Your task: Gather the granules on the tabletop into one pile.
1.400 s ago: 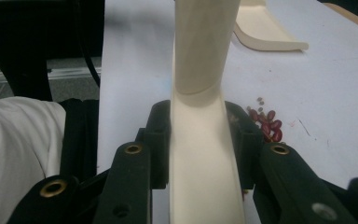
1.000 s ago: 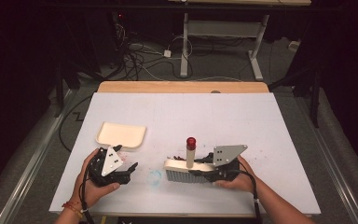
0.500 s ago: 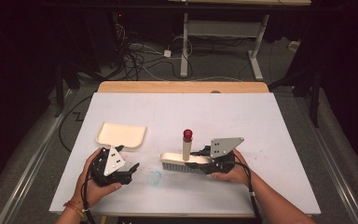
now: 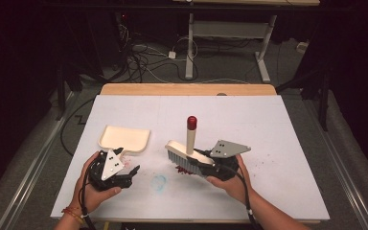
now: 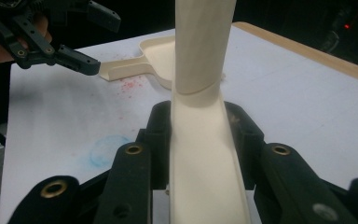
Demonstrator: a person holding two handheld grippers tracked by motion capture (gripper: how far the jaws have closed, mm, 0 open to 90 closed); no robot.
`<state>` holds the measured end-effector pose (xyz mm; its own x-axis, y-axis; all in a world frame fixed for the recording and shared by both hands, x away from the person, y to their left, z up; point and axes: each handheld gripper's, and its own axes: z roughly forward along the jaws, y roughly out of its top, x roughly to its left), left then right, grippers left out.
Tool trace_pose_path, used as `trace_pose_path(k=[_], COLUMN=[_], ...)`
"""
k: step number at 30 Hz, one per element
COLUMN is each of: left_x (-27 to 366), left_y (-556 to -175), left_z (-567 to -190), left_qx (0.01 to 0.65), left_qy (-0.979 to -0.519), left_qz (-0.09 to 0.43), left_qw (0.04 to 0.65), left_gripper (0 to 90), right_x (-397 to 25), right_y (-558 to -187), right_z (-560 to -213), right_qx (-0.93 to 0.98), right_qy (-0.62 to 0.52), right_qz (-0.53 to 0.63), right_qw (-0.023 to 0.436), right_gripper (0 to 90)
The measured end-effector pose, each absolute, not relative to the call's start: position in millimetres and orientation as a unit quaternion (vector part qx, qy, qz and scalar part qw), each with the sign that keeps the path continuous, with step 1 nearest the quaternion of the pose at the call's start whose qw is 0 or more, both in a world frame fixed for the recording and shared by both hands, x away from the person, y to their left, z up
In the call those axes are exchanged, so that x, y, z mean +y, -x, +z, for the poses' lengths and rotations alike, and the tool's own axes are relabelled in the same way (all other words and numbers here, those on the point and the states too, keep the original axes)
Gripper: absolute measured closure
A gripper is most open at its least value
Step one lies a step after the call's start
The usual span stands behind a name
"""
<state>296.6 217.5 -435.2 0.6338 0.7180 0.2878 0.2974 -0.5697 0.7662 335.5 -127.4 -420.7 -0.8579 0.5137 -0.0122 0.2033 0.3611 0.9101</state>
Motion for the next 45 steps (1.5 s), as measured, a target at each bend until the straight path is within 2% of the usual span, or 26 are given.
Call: trace_pose_path(k=[6,12,23,29,39,45], left_x=[217,217,214,213,213,212], left_y=[-296,-296,-295,-295,-295,-295], left_z=[-435,-436,-437,-437,-437,-438], left_qx=[0.302,0.301,0.294,0.291,0.292,0.288], left_qy=[-0.835,-0.837,-0.843,-0.846,-0.845,-0.848], left_qz=[0.300,0.299,0.294,0.292,0.292,0.291], left_qw=[0.349,0.347,0.342,0.339,0.340,0.337], left_gripper=[20.8,20.8,20.8,20.8,20.8,20.8], right_x=[-98,-82,-109,-115,-137,-158], right_y=[-316,-308,-303,-300,-314,-324], right_z=[-431,-446,-438,-427,-410,-409], right_qx=[0.801,0.786,0.772,0.769,0.787,0.779], right_qy=[-0.273,-0.316,-0.367,-0.353,-0.313,-0.320], right_qz=[0.512,0.490,0.474,0.483,0.486,0.477], right_qw=[0.147,0.206,0.212,0.224,0.214,0.252], right_gripper=[67.2,67.2,67.3,67.3,67.2,67.2])
